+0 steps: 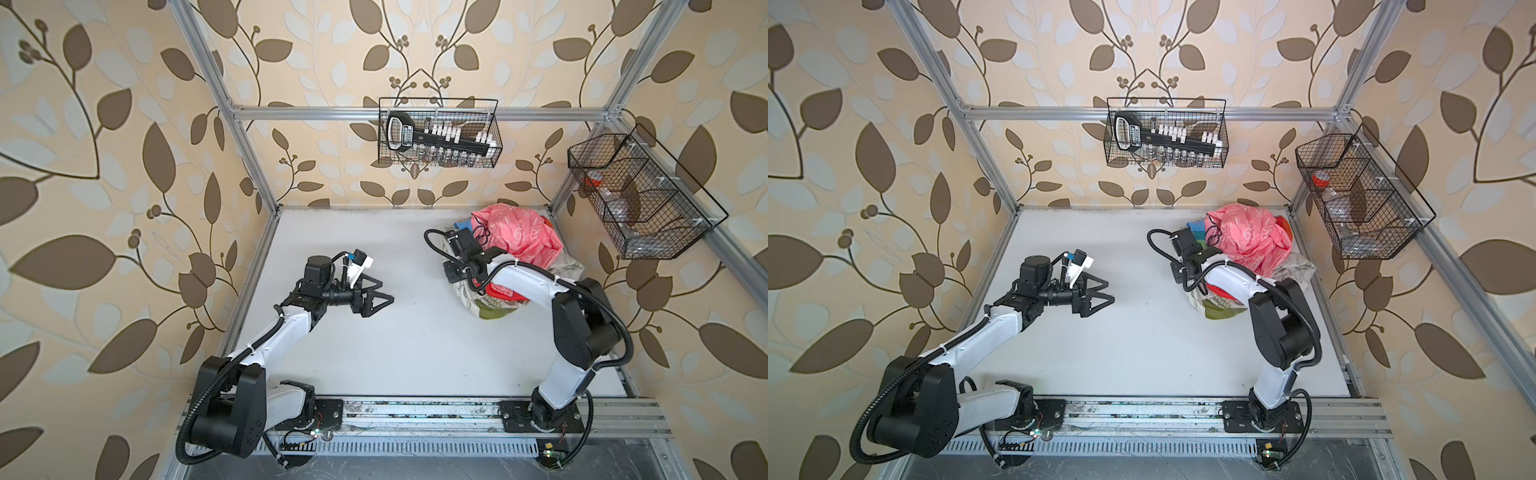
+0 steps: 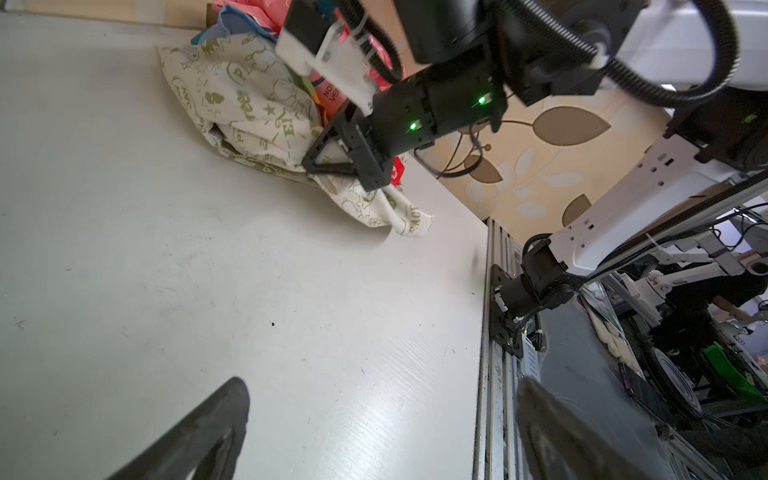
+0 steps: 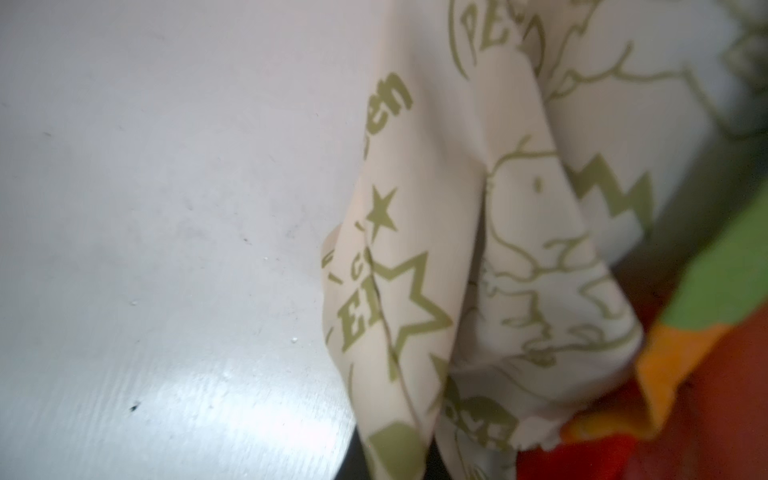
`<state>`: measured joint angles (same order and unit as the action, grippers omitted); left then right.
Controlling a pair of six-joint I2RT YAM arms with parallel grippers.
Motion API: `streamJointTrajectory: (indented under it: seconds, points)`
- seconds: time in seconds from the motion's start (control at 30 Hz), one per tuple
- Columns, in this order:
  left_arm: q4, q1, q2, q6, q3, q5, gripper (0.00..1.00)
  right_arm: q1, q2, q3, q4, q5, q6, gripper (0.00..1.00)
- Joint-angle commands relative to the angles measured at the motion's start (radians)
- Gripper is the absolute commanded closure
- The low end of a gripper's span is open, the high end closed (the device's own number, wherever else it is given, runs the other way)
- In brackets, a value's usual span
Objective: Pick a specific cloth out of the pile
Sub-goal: 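Lift the cream cloth upward out of the pile with the right gripper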
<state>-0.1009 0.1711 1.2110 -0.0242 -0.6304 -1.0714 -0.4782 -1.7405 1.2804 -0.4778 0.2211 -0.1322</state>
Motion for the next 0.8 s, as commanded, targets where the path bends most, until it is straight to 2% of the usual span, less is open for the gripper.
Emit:
streamJointTrajectory:
  seconds: [0.0,0.3,0.77]
  points:
    - [-0.021,0.006,-0.021,-0.022,0.006,-0.002,0.01,-0.024,0.091,0.091,-0.066,0.008,0.052,1.0]
    - [-0.022,0.006,-0.027,-0.017,0.007,0.006,0.01,-0.04,0.166,0.25,-0.181,0.061,0.125,1.0]
    - [-0.026,0.007,-0.038,-0.012,0.011,0.007,0.01,-0.046,0.239,0.426,-0.198,0.179,0.192,1.0]
